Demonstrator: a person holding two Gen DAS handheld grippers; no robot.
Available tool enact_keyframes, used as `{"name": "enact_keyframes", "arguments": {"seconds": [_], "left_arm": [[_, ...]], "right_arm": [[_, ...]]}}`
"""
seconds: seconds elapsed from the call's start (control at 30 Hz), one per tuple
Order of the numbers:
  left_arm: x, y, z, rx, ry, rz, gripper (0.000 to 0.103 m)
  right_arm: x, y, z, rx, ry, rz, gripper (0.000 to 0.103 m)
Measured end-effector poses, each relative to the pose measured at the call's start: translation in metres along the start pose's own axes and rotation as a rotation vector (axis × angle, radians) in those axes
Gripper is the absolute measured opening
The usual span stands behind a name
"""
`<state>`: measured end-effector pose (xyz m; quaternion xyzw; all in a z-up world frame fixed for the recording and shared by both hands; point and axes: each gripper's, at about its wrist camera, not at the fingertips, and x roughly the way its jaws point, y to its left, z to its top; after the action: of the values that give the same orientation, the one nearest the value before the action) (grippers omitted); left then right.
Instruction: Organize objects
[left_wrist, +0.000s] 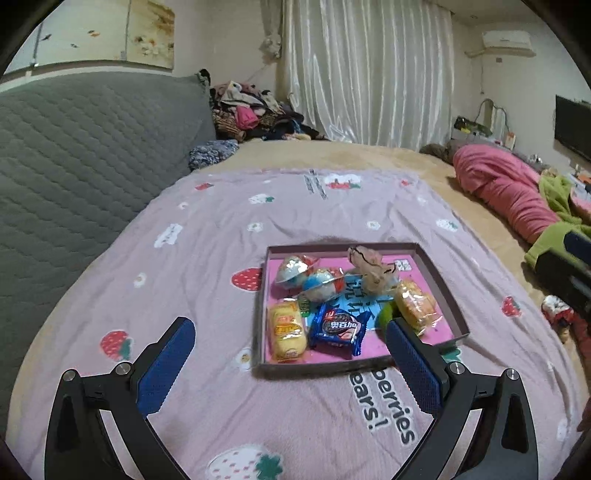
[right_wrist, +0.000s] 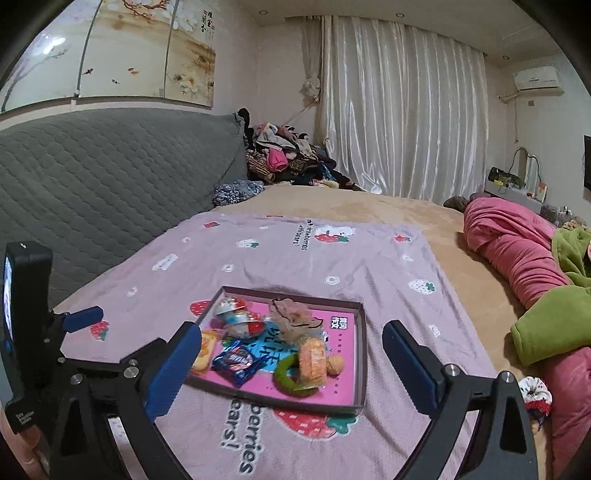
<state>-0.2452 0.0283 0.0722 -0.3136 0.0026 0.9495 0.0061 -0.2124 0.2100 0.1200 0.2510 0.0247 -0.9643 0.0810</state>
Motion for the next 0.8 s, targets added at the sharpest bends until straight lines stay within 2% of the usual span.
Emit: {"name": "enact_keyframes", "arguments": {"seconds": [0.13, 0.37, 0.8], "left_arm": [[-0.031, 0.012, 0.0, -0.025, -0.003, -0.018, 0.103], [-0.079, 0.019, -0.004, -0.007, -0.024, 0.012, 0.103], [-0.124, 0.019, -0.019, -0.011, -0.033, 0.006, 0.103]], "right_arm": [[-0.022, 0.008, 0.001, -0.006, -0.004, 0.013, 0.1], [-0.057, 0.019, -0.001, -0.008, -0.02, 0.02, 0.102], [-0.097, 0.029, -0.018, -0.005, -0.029, 0.007, 0.102]]}}
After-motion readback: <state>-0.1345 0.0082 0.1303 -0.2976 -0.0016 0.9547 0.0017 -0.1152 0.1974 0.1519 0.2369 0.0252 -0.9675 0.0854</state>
